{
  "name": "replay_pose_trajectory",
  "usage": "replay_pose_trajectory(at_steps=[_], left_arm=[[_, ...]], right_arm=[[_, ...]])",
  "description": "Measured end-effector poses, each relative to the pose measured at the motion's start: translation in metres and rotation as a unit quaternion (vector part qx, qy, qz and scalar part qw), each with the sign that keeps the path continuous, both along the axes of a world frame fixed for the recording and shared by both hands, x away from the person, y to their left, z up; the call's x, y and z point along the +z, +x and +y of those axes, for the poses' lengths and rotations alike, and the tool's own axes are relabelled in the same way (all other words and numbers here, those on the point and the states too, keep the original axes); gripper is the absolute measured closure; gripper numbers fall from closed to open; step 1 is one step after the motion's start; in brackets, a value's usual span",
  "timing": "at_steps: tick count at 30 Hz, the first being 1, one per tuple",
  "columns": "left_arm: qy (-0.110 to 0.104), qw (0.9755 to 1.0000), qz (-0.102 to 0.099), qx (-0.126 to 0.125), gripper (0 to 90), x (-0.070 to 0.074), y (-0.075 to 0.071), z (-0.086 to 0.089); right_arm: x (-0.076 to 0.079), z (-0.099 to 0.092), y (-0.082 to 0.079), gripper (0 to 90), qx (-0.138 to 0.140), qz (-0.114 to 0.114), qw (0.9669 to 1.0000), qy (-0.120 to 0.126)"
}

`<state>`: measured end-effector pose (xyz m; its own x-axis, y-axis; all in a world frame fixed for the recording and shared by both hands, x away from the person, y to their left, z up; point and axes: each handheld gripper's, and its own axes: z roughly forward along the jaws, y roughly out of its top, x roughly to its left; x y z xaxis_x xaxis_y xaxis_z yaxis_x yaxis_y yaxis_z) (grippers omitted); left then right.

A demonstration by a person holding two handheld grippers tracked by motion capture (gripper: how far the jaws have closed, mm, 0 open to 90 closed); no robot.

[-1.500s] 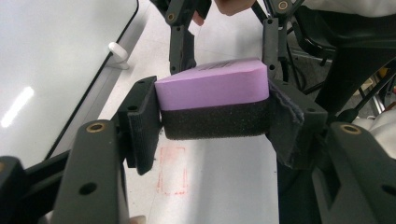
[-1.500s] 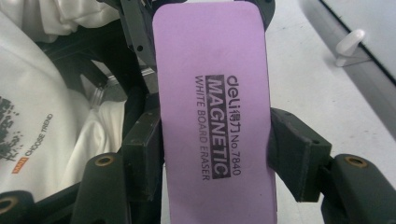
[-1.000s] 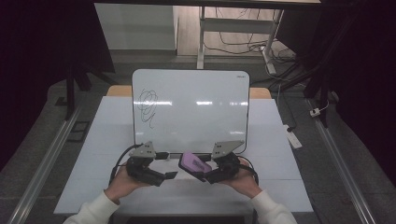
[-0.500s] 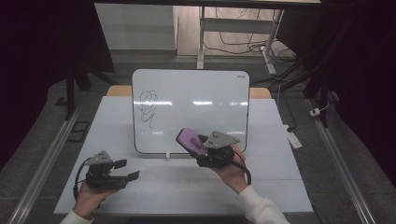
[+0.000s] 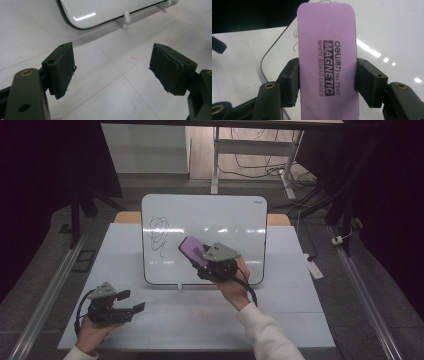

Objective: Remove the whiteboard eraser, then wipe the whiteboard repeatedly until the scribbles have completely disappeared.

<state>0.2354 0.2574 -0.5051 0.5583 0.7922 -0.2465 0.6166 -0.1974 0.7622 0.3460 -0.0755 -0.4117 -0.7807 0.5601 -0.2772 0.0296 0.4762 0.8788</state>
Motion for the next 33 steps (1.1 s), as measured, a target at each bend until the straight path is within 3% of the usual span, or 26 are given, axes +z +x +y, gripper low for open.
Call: replay_pose_trajectory(at_steps=[10, 14, 18, 25, 27, 33], left_arm=[[-0.001, 1.0000, 0.000, -0.004, 20.4, -0.001, 0.001, -0.001], [-0.003, 1.0000, 0.001, -0.005, 20.3, -0.001, 0.001, 0.000], [-0.006, 1.0000, -0.001, -0.006, 20.3, -0.001, 0.001, 0.002], [-0.010, 0.9999, 0.001, -0.004, 20.3, -0.003, 0.001, 0.005], [-0.009, 0.9999, 0.000, -0.004, 20.3, -0.002, 0.001, 0.005], [-0.010, 0.9999, 0.000, -0.005, 20.3, -0.002, 0.001, 0.006]], right_arm=[[0.017, 0.034, 0.016, 39.7, -0.004, -0.025, 0.9994, -0.025], [0.021, 0.050, 0.026, 39.7, -0.019, -0.034, 0.9984, -0.042], [0.023, 0.067, 0.035, 39.7, -0.031, -0.043, 0.9963, -0.068], [0.029, 0.096, 0.046, 39.8, -0.045, -0.069, 0.9898, -0.117], [0.030, 0.101, 0.048, 39.8, -0.046, -0.077, 0.9880, -0.126], [0.035, 0.110, 0.057, 39.8, -0.047, -0.082, 0.9872, -0.128]])
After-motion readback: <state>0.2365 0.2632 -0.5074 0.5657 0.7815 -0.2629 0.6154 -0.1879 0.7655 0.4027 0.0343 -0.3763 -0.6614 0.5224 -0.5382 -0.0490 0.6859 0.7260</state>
